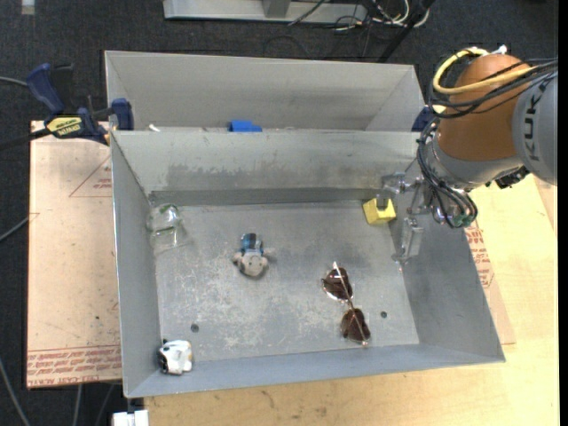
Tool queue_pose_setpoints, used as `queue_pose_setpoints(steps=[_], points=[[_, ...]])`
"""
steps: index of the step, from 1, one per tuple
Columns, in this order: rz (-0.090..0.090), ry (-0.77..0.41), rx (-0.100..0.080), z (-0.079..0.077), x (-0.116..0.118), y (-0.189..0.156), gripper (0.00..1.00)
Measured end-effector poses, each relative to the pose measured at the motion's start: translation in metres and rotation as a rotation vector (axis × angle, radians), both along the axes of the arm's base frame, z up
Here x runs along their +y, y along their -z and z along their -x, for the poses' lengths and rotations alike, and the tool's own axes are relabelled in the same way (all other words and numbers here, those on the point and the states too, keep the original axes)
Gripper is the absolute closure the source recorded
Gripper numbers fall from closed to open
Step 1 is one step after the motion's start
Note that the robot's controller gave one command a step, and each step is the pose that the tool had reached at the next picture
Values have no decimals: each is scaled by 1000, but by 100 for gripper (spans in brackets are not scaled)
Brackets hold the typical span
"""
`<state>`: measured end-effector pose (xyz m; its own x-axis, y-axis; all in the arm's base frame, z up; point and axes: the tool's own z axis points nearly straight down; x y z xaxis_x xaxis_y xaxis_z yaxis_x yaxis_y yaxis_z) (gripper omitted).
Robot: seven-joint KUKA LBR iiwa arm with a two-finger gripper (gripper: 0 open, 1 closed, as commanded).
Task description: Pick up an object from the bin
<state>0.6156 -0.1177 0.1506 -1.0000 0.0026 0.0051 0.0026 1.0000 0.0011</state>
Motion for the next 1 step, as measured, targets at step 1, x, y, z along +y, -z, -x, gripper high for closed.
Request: queue_pose_setpoints(steps=[1], points=[[1,-2,-7,-2,0,-5,0]])
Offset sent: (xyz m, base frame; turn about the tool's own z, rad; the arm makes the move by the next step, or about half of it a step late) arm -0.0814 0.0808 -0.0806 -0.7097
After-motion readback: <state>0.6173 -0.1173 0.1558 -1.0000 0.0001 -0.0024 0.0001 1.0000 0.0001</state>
